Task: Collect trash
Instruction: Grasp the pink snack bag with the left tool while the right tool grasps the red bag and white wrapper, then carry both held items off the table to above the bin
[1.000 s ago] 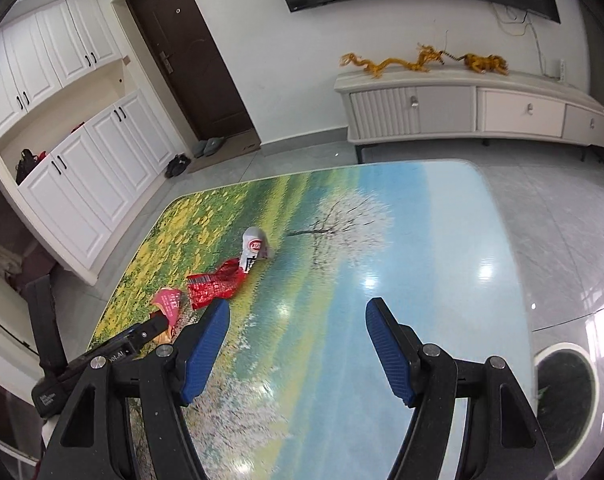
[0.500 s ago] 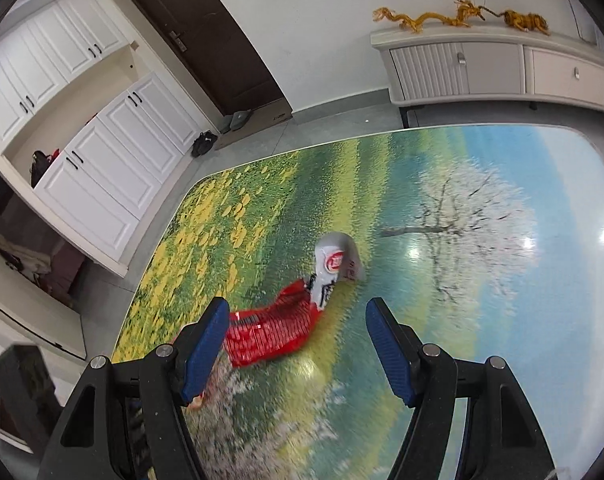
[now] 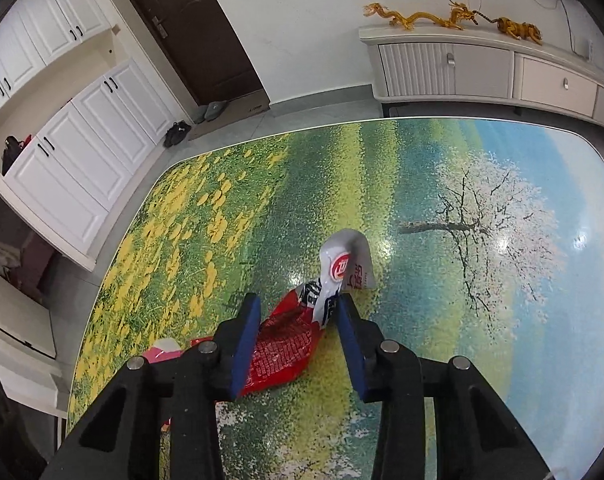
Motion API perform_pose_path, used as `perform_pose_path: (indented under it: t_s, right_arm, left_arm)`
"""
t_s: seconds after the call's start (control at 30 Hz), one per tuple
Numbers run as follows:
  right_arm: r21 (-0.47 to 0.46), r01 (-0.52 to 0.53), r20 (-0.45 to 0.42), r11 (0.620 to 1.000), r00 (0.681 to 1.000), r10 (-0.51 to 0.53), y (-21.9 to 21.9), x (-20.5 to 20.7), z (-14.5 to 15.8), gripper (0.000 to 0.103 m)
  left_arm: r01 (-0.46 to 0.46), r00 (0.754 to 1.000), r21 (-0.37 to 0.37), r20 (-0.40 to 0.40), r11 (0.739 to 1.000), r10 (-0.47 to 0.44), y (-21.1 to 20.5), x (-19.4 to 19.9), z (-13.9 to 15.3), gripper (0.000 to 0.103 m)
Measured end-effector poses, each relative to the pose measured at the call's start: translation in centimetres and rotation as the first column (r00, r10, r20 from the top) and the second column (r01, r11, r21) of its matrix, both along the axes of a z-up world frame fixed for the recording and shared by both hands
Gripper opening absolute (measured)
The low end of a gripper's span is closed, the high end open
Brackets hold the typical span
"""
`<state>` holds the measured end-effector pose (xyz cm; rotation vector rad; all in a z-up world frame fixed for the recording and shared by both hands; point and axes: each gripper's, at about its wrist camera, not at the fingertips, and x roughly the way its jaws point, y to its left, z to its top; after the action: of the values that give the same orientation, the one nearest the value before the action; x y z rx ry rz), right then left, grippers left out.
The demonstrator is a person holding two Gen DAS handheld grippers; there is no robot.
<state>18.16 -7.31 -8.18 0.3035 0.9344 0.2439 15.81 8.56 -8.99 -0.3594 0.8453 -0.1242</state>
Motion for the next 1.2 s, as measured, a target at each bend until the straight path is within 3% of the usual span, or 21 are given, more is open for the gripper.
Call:
perform_pose_path:
  t_s: [0.13,0.43,0.67,0.93,1.2]
  right_arm:
    - [-0.011,-0.026,0.012,1.000,1.000,0.026,-0.1,-1.1,0.0,0.025]
    - [0.023,-0.057,0.020,0.998,0.998,0.057,-2.1,-5.3,-0.2,0.023]
    - [0.054,-0.055,0.051,0.997,0.997,0.052,-4.8,-9.7,1.3,0.023]
    - [0.069,0.012,0.111,0.998,0.994,-0.020,-9.2,-14.2,3.4,0.023]
    - [0.096,0.166,0.169,0.981,0.969,-0.180,-16.8,-18.7,4.7,0.023]
  left_arm:
    - [0.007,1.000,-0.018,0.001,1.000,-0.007,0.1,-0.6,0.1,0.025]
    - [0.012,1.000,-0.019,-0.003,1.000,-0.013,0.4,-3.8,0.3,0.024]
    - [0.034,0.999,0.019,0.027,0.999,-0.035,0.2,-6.6,1.4,0.024]
    - [0.088,0.992,0.052,0.089,0.995,-0.092,-2.1,-9.8,4.4,0.024]
    - [0.203,0.968,0.065,0.137,0.977,-0.210,-7.1,-11.4,7.6,0.024]
